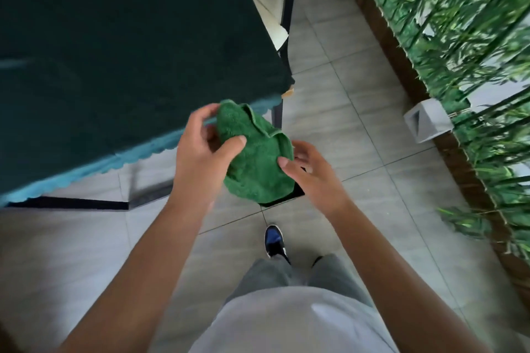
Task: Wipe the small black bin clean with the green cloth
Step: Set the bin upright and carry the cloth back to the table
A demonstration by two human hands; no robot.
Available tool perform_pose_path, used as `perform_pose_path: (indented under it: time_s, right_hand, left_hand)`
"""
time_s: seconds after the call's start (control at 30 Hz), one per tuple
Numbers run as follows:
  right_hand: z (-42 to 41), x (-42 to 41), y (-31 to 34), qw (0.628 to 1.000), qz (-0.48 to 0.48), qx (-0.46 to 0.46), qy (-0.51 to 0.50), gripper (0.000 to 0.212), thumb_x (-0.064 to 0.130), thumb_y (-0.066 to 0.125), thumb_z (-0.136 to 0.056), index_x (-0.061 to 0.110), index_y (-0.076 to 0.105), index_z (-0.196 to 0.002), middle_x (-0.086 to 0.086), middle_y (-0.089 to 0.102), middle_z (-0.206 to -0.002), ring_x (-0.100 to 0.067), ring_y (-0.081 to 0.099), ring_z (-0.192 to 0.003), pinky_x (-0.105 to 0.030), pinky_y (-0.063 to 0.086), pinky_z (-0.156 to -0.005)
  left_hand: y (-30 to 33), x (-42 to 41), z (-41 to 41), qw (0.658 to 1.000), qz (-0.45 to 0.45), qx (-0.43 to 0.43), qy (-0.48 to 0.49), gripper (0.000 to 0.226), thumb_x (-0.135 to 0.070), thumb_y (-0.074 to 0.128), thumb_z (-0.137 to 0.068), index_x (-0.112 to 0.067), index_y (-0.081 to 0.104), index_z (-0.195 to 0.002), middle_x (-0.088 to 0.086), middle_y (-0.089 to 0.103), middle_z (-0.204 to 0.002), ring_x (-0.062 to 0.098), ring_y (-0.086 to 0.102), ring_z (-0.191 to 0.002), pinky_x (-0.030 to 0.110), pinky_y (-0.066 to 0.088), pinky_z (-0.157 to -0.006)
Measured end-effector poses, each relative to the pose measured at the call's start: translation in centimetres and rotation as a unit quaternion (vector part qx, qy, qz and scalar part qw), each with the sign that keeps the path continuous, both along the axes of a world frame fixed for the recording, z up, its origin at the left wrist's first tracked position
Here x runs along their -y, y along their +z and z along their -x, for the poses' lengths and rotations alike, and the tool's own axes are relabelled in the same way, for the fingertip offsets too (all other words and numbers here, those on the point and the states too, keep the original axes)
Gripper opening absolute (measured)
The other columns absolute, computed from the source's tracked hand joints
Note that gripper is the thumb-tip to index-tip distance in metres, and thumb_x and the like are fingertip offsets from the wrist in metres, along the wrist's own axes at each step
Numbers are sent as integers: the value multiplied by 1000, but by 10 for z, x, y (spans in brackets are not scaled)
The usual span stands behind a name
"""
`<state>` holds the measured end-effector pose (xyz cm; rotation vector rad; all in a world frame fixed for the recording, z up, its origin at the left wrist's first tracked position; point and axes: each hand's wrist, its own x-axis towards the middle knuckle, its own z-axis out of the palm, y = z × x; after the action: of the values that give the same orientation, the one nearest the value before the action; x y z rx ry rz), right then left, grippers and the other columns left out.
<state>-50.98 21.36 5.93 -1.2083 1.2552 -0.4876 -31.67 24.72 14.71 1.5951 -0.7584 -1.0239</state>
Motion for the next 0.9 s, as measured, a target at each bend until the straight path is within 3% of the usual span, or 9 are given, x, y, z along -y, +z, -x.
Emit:
perform_pose_path:
  time_s: [0.13,0.23,0.27,0.4,0.5,0.6,0.7,0.77,0.9]
  right_hand:
    - [-9,3,0,994,-85,67,-19,60,68,73,-80,40,54,-129,12,66,-129,-10,62,-127,-41,48,-110]
    - [-19,8,-9,967,-204,142,-47,96,79,78,-64,28,51,-141,-2,68,-133,-21,67,-124,-55,51,-108]
    - [-25,12,-9,954,-236,176,-54,96,78,76,-67,24,52,-142,-6,67,-136,-23,68,-122,-57,53,-105]
    - [-50,50,-8,898,-288,319,-92,64,48,71,-89,15,55,-141,-15,63,-141,-32,64,-128,-52,57,-99]
    - [-71,94,-1,907,-249,328,-92,56,15,68,-93,21,52,-147,-11,63,-143,-27,66,-125,-42,61,-88]
    - [-93,131,4,959,-148,240,-30,67,2,69,-94,37,51,-147,-6,67,-137,-23,68,-122,-45,56,-102]
    - [-115,165,18,983,-18,169,64,65,7,70,-96,42,52,-147,-4,68,-132,-20,66,-123,-46,49,-112]
    - [-134,185,30,982,57,130,128,59,14,69,-97,48,54,-143,7,69,-130,-13,64,-123,-44,47,-113]
    - [-185,219,37,963,140,88,214,54,19,66,-99,47,53,-143,12,66,-130,-10,62,-122,-45,47,-113]
  left_hand:
    - [9,11,-13,985,16,-161,62,42,8,55,-85,-15,60,-120,1,72,-103,23,66,-103,50,53,-92]
    - [4,20,-20,952,26,-291,87,40,9,46,-81,-10,58,-114,12,63,-107,32,59,-103,52,52,-83]
    - [0,23,-22,942,31,-321,94,43,7,46,-77,-12,57,-114,14,62,-110,33,58,-104,51,52,-81]
    - [-15,40,-27,923,25,-354,147,57,11,38,-72,-12,56,-122,17,61,-115,37,56,-110,50,50,-82]
    - [-20,49,-35,924,35,-343,166,62,12,38,-70,-8,54,-127,18,59,-117,37,54,-114,49,51,-85]
    - [-21,54,-53,917,61,-343,196,66,9,41,-67,-18,55,-126,14,61,-115,33,60,-106,50,55,-81]
    - [-25,56,-78,904,74,-386,168,56,0,43,-79,-24,55,-128,12,65,-121,34,63,-109,57,50,-92]
    - [-29,61,-97,909,46,-388,148,46,-17,59,-85,-24,56,-130,10,62,-129,33,60,-117,59,44,-100]
    - [-43,88,-141,970,-50,-201,126,57,-29,80,-77,-18,60,-130,5,68,-124,23,68,-110,40,56,-88]
